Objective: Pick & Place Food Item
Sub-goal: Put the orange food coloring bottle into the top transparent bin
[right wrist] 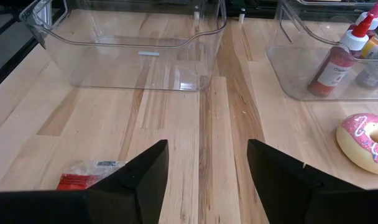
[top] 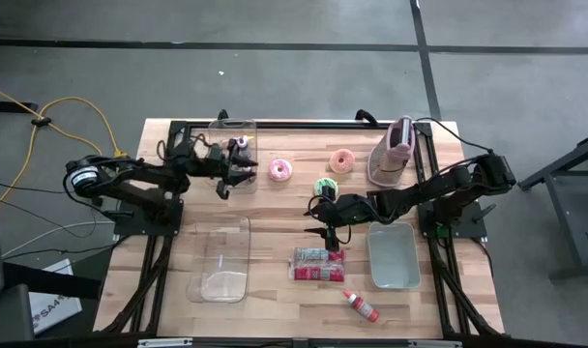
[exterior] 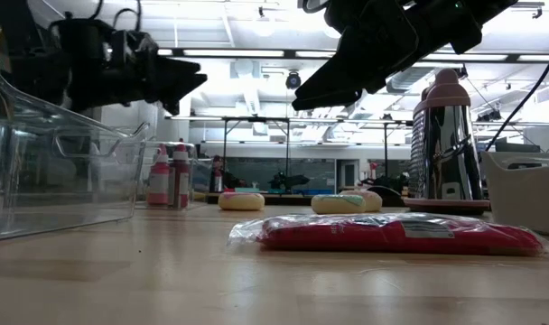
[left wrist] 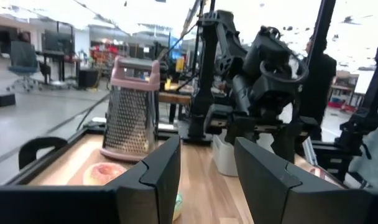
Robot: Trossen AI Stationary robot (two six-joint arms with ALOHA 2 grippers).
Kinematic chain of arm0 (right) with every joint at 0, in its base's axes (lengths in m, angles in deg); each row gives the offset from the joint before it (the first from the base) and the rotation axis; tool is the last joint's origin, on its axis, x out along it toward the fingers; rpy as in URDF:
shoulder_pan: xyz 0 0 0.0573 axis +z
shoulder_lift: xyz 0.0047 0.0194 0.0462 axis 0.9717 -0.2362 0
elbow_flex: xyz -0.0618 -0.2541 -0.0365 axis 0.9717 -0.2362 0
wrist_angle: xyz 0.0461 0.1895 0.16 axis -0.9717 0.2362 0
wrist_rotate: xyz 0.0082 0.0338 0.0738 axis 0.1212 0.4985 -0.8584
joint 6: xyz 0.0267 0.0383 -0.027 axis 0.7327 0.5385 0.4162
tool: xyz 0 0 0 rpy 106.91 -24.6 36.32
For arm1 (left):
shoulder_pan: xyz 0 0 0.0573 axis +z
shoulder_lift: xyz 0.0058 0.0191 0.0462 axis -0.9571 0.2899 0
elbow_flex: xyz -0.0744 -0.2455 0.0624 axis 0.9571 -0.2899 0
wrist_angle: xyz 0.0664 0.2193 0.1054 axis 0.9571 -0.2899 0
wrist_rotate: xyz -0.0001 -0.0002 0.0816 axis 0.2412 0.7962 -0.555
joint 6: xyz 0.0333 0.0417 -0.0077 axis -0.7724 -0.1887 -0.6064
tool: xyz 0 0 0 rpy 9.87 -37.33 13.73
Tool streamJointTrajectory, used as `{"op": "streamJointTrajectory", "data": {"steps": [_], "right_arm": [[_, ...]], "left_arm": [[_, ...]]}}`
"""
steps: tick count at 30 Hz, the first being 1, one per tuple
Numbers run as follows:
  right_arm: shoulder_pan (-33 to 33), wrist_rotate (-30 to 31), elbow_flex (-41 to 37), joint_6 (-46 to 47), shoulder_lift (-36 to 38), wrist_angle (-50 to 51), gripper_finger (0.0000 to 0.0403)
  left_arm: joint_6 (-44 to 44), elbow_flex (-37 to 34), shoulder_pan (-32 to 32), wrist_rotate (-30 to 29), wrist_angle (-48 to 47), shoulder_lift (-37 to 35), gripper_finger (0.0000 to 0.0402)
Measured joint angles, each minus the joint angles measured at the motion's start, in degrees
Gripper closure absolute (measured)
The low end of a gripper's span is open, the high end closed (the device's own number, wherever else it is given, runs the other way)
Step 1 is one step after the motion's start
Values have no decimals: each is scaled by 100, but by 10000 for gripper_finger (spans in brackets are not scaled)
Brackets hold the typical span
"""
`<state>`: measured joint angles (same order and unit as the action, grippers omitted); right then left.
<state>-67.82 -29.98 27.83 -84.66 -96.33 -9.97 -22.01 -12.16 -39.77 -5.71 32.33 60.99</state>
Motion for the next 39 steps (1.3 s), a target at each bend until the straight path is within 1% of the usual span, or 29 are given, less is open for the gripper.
{"op": "streamJointTrajectory", "data": {"steps": [8,13,15,21,24,26,28,39], "right_arm": [[0,0,1,0,0,0,196],[0,0,1,1,1,0,196],[0,0,1,1,-1,0,196],[0,0,1,1,-1,0,196],[0,0,1,0,-1,0,196],[0,0,1,1,0,-1,196],[0,0,1,-1,0,0,196],[0,0,1,1,-1,0,196]], "left_arm": [[-510,434,-766,-497,-1005,0,255],[-762,778,-1303,-1116,-1767,0,254],[-909,946,-1467,-1271,-2125,0,254],[-1192,1373,-1797,-1787,-3325,-66,254],[-1301,1405,-1922,-2260,-3791,-270,254],[-1381,1408,-2000,-2486,-3949,-400,254],[-1414,1409,-2065,-2558,-3943,-467,254],[-823,1410,-2139,-2563,-3935,-485,254]]}}
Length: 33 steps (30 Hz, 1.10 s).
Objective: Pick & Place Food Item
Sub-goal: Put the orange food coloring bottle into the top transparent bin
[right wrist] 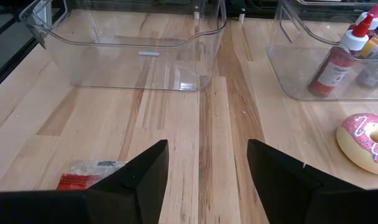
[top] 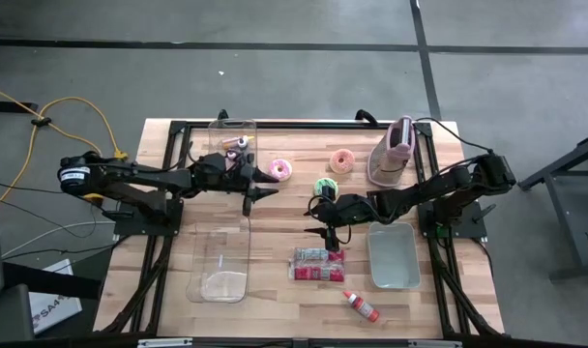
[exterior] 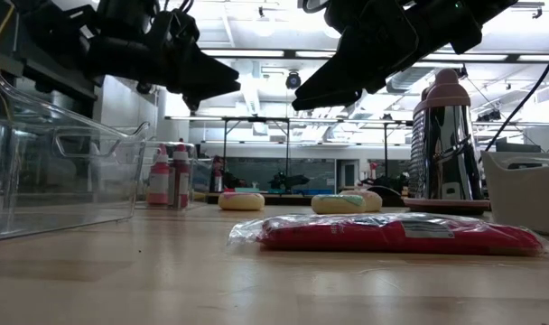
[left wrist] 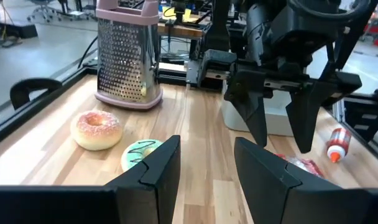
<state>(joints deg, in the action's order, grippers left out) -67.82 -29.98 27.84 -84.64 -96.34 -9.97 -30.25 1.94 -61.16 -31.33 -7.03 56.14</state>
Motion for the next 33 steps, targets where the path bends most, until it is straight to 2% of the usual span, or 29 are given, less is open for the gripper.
{"op": "streamJointTrajectory", "data": {"steps": [33], "right_arm": [[0,0,0,2,2,-11,196]], "left_arm": [[173,-4,2,12,48,2,254]]}}
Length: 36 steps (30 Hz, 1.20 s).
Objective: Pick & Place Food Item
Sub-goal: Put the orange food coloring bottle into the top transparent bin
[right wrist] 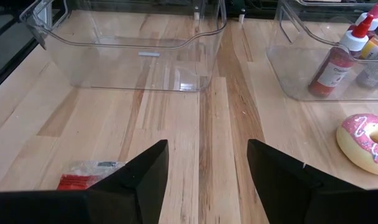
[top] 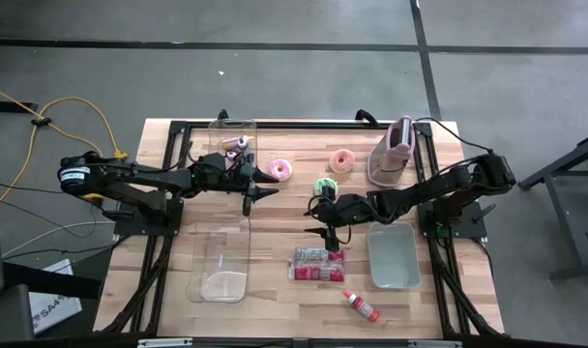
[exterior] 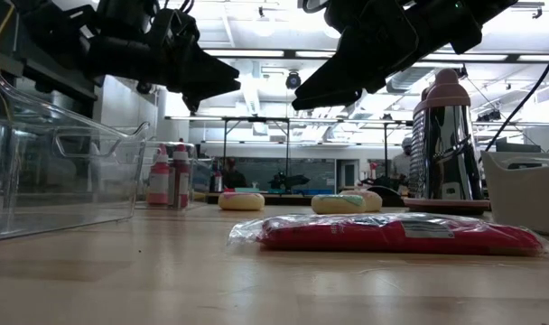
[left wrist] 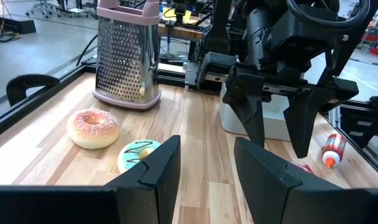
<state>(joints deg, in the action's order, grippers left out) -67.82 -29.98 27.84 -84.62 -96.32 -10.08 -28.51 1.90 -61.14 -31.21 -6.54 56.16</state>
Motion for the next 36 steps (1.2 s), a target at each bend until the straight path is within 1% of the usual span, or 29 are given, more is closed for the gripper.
{"op": "streamJointTrajectory", "data": {"steps": [7,11,14,18,21,23,25,30,34,36], "right_arm": [[140,-17,0,-99,20,13,196],[346,118,2,-131,230,-5,196],[600,632,2,-197,434,31,196],[1024,1464,2,-487,830,13,196],[1357,2086,5,-470,1104,127,196],[1560,2471,160,-298,1197,517,196],[1802,2781,467,-73,1222,1217,196],[2317,3249,1447,503,1079,2744,196],[2486,3236,1998,1166,786,3653,196],[2519,3046,2171,1546,633,4025,196]], "left_arm": [[3,-2,0,0,2,0,254],[4,-2,0,-2,3,0,254],[7,-2,0,-2,26,0,254],[-5,-2,1,-3,24,0,254],[-4,-2,2,-3,23,0,254],[-13,-2,2,-7,24,2,254],[2,-2,2,-7,22,2,254],[2,-2,2,-7,23,2,254],[-18,-2,2,-4,24,2,254],[0,-2,2,-5,24,2,254]]}}
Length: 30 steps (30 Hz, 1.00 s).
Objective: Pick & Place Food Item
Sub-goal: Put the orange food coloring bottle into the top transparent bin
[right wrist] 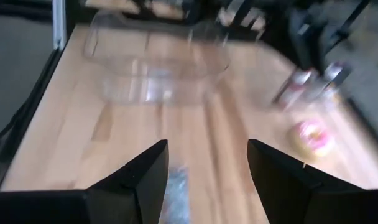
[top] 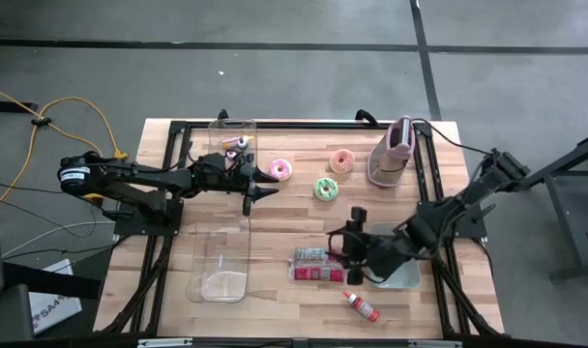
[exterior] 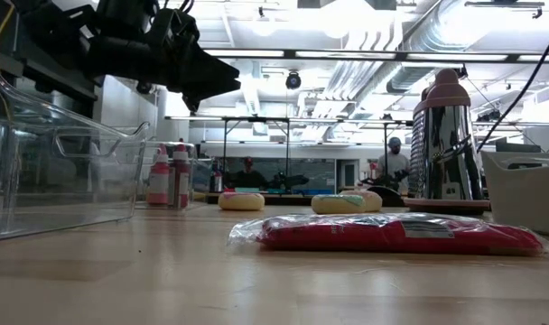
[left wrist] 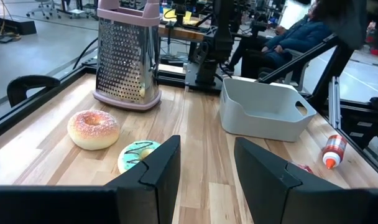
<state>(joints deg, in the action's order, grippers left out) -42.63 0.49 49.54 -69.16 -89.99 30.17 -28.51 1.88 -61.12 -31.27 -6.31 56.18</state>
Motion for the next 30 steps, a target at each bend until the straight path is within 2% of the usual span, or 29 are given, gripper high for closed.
{"op": "streamJointTrajectory", "data": {"steps": [6,14,30], "right_arm": [[68,-776,67,800,-396,291,196],[172,-1541,67,1513,-561,694,196],[585,-1607,764,1895,-653,1125,196]], "left_arm": [[1,0,0,1,-2,0,254],[-2,0,0,1,-2,0,254],[-5,0,0,1,0,0,254]]}}
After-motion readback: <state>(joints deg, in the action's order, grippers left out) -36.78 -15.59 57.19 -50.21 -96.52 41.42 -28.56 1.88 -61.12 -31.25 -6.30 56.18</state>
